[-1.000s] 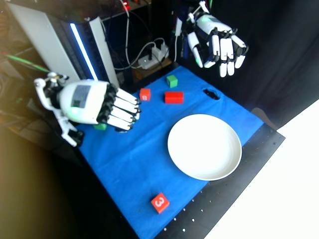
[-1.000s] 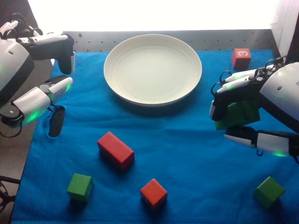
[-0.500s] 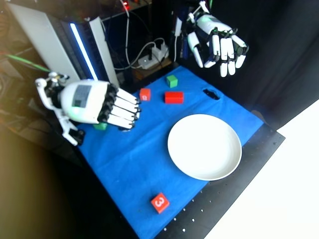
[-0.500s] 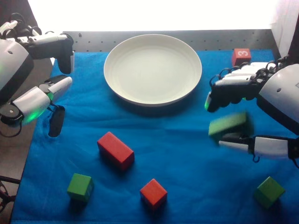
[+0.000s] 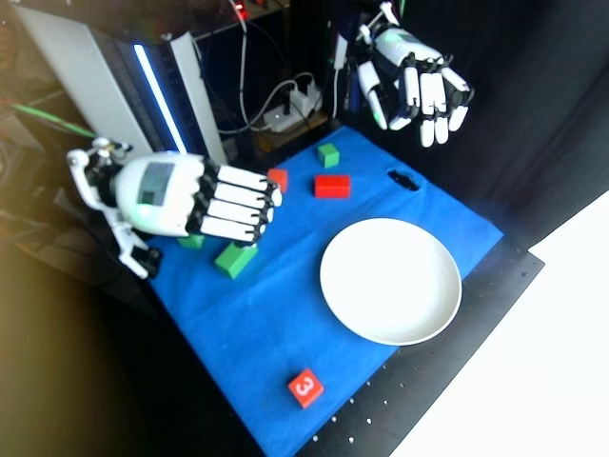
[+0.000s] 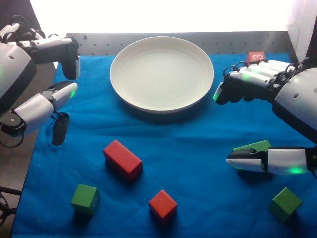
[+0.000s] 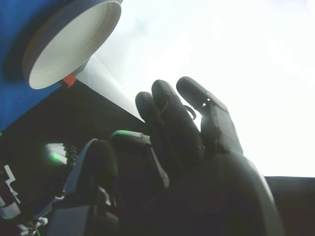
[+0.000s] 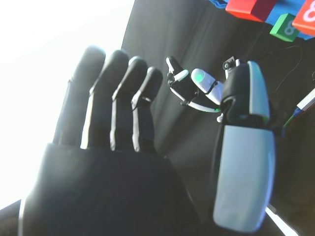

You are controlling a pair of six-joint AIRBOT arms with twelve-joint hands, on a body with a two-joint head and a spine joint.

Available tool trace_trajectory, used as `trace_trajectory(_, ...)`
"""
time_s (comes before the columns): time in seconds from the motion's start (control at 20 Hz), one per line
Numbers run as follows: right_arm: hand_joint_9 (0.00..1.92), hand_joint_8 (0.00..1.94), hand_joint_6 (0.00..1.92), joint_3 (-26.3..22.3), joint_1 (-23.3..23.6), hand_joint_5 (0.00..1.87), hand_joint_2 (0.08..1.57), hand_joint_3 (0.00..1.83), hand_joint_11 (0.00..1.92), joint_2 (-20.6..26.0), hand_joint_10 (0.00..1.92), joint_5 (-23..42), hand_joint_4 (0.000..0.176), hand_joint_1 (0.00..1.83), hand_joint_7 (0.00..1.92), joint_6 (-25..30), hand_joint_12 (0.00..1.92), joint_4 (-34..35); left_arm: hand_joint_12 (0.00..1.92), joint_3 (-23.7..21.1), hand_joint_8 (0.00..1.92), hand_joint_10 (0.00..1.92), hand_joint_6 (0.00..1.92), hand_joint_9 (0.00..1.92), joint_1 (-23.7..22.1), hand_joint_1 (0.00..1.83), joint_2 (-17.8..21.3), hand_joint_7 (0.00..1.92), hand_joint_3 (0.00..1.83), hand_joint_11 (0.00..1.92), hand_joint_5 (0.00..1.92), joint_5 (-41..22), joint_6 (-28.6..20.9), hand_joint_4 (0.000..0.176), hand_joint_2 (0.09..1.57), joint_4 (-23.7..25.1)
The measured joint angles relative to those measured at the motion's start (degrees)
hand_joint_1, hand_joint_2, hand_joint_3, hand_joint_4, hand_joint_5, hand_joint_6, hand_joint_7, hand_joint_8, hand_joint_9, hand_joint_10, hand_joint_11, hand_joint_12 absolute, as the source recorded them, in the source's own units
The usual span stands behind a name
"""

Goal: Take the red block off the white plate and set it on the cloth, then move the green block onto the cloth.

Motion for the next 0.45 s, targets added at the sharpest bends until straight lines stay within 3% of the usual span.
trace_trajectory(0.05,0.4,1.47,1.23,-0.02,-0.02,0.39,0.87,0.0,0.45,0.13,1.69,-0.61,0.0,0.96,0.37,0.0,1.91,0.02,1.21,-0.13,0.01,0.01,1.61,0.63,0.07,0.75,0.0,0.73,0.0,0.02,0.54,-0.57,-0.02,0.176,1.35,-0.09)
trace_trajectory(0.1,0.42,1.48,1.22,-0.11,-0.42,0.41,0.93,0.0,0.45,0.42,1.69,-2.03,0.0,0.97,0.41,0.02,1.89,0.39,1.24,-0.17,0.01,0.02,0.79,0.64,0.07,0.55,0.0,0.72,0.0,0.04,0.46,-0.76,-0.02,0.095,1.31,-0.02)
trace_trajectory(0.15,0.39,1.51,1.27,-0.11,-0.42,0.41,0.97,0.0,0.42,0.63,1.72,-3.37,0.0,1.03,0.4,0.02,1.89,1.11,1.22,-0.17,0.01,0.02,0.34,0.65,0.07,0.51,0.0,0.7,0.0,0.11,0.51,-0.98,0.02,0.069,1.26,-0.04)
trace_trajectory(0.2,0.3,1.58,1.45,-0.04,-0.42,0.35,1.03,0.0,0.29,1.03,1.73,-5.29,0.0,1.07,0.36,0.02,1.92,2.36,1.16,-0.17,0.0,0.04,0.13,0.72,0.11,0.55,0.0,0.7,0.0,0.25,0.46,-1.68,0.0,0.028,1.25,-0.28)
trace_trajectory(0.25,0.33,1.67,1.61,0.31,-0.42,0.3,1.07,0.0,0.33,1.18,1.76,-7.3,0.0,1.07,0.36,0.0,1.92,2.99,1.18,-0.17,0.0,0.03,0.05,0.73,0.11,0.59,0.02,0.68,0.0,0.28,0.45,-2.64,0.0,0.018,1.24,-0.15)
trace_trajectory(0.3,0.48,1.64,1.69,0.68,-0.42,0.27,1.08,0.0,0.48,1.18,1.67,-9.18,0.0,1.03,0.45,-0.07,1.78,3.87,1.14,-0.17,0.0,0.04,0.02,0.76,0.11,0.62,0.09,0.69,0.0,0.34,0.42,-3.56,0.0,0.019,1.22,-0.09)
trace_trajectory(0.35,0.45,1.7,1.75,0.94,-0.42,0.2,1.11,0.0,0.52,1.18,1.7,-12.46,0.0,1.07,0.39,-0.31,1.79,5.42,1.07,-0.26,0.0,0.05,0.0,0.8,0.11,0.61,0.39,0.7,0.0,0.4,0.39,-5.16,-0.02,0.065,1.22,0.24)
trace_trajectory(0.4,0.37,1.7,1.79,1.07,-0.42,0.04,1.24,0.0,0.5,1.2,1.65,-15.04,0.0,1.05,0.17,-0.85,1.72,6.62,1.01,-0.28,0.0,0.06,0.0,0.84,0.11,0.59,0.9,0.7,0.0,0.51,0.37,-6.51,-0.04,0.055,1.22,0.52)
trace_trajectory(0.45,0.31,1.66,1.79,1.07,-0.42,0.01,1.29,0.0,0.47,1.33,1.63,-17.99,0.0,0.97,0.07,-2.05,1.73,7.54,0.95,-0.28,0.0,0.05,0.0,0.85,0.07,0.53,1.55,0.67,0.0,0.55,0.36,-8.68,-0.52,0.055,1.2,0.85)
